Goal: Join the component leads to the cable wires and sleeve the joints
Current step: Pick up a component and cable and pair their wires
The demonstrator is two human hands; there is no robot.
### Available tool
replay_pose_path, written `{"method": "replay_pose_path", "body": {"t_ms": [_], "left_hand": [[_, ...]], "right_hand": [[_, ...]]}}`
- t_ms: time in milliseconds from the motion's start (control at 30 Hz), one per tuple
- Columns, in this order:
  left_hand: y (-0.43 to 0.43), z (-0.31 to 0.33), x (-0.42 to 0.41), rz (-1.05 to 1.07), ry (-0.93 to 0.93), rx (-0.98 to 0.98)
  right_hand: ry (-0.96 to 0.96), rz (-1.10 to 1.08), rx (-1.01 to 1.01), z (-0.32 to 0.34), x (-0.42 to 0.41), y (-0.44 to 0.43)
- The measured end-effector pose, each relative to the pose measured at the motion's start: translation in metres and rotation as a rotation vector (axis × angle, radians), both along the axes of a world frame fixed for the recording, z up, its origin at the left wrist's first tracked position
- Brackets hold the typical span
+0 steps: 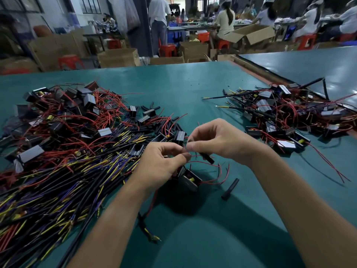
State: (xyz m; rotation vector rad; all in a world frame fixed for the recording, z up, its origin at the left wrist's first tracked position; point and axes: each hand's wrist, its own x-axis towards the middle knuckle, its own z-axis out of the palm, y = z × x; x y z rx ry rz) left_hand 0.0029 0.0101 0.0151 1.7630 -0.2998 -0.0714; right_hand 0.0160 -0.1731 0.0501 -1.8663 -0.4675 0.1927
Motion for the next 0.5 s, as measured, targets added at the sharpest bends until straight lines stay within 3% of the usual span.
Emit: {"method": "replay_pose_path", "body": {"t_ms": [333,500], "left_hand": [[-0.0031,-0.0002,-0.0025,-0.048,-0.024,-0.012],[-0.0037,-0.0025,-0.0011,-0.031,-0.031,-0.037]], "right_hand": [[-0.063,-0.055,-0.271,-0.002,0.0006,-0.0026],[-0.073,-0.025,-0.257,-0.0024,0.0006,-0.0006]]}}
